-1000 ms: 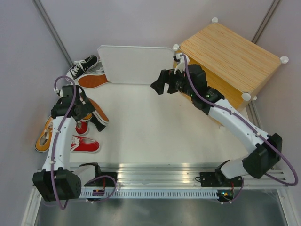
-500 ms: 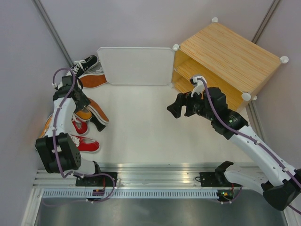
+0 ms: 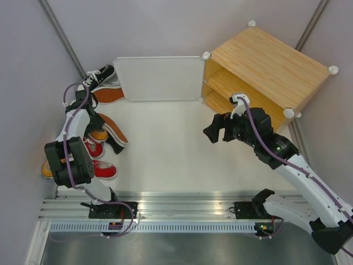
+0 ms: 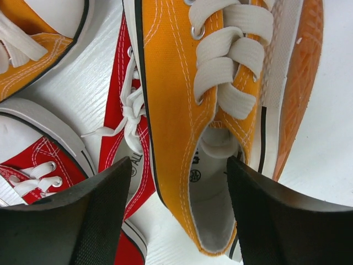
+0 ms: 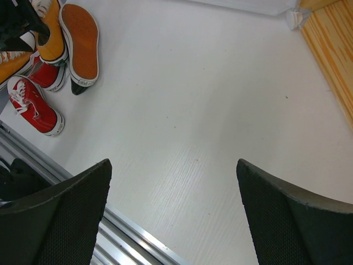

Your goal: Place and organize the shoes in the shoe cabinet

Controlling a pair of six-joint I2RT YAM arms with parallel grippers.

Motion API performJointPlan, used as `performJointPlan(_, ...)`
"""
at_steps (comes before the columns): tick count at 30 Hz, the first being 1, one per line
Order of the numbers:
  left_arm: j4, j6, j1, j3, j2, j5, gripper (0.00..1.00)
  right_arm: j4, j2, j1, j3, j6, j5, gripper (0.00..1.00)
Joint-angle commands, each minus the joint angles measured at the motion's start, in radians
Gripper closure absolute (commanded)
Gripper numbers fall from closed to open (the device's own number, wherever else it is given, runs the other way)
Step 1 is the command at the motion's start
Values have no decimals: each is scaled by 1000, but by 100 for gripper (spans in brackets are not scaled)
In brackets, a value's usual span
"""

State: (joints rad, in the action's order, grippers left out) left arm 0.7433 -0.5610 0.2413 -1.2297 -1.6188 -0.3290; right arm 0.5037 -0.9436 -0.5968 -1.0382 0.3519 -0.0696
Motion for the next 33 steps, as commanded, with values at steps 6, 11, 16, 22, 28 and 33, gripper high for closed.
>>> performJointPlan(6,-47,-20,42,-39,-47,16,30,-1,17,-3,23,19,56,2)
performJointPlan(11,-45,3,70,-42,-72,5,37,-4,14,-1,44,25,88,2)
performJointPlan(16,-41,16,73,-36,-56,5,66,-22,8,-1,49,32,87,2)
performJointPlan(22,-25,33,72,-36,22,53,98,-27,-11,-1,30,27,86,2)
performJointPlan(28,-7,26,55,-27,169,131,98,-33,-24,-1,0,22,87,2)
performJointPlan(33,36,36,-26,-18,266,197,98,-42,-30,-1,-19,19,91,2)
